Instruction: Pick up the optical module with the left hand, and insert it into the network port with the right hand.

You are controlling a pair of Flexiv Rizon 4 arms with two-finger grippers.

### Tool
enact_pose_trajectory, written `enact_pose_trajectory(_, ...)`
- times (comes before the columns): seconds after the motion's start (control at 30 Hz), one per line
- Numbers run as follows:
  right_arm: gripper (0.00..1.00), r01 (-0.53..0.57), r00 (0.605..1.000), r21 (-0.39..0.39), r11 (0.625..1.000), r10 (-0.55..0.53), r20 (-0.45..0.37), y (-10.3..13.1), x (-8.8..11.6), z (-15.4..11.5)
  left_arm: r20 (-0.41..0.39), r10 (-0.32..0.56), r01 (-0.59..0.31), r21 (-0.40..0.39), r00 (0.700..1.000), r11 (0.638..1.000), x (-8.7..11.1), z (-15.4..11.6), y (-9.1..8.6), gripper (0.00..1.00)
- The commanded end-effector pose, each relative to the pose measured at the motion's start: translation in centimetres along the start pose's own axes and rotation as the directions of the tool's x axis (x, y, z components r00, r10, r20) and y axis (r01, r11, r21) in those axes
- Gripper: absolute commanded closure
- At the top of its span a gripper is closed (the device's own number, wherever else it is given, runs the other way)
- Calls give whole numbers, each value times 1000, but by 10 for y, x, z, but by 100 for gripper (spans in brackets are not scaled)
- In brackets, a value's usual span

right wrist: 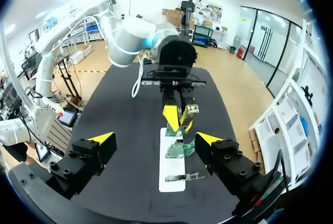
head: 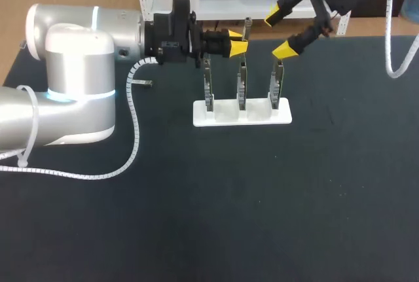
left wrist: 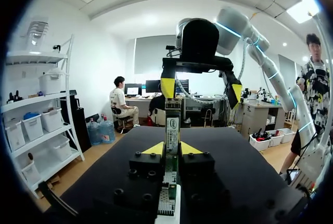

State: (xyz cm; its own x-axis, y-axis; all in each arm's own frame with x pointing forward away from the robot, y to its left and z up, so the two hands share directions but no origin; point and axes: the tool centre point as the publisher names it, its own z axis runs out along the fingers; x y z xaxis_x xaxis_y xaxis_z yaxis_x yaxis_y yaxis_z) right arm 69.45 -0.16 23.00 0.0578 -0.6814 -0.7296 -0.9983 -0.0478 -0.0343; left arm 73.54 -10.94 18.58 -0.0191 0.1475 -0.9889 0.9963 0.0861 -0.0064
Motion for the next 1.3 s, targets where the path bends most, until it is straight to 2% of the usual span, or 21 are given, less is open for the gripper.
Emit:
enact_pose_trajectory(0.03,0,13,1000,-11,1000,-13,11,-2,-4,1,1,1,-1,-3,1000,1000,1,0,0,100)
enact_pose_trajectory(0.73,0,77,996,-13,997,-76,43,-18,-29,13,1,1,-1,-3,1000,1000,1,0,0,100)
enact_pose_trajectory(1.3,0,92,995,-5,996,-92,50,-47,-23,27,1,1,-1,-3,1000,1000,1,0,0,100)
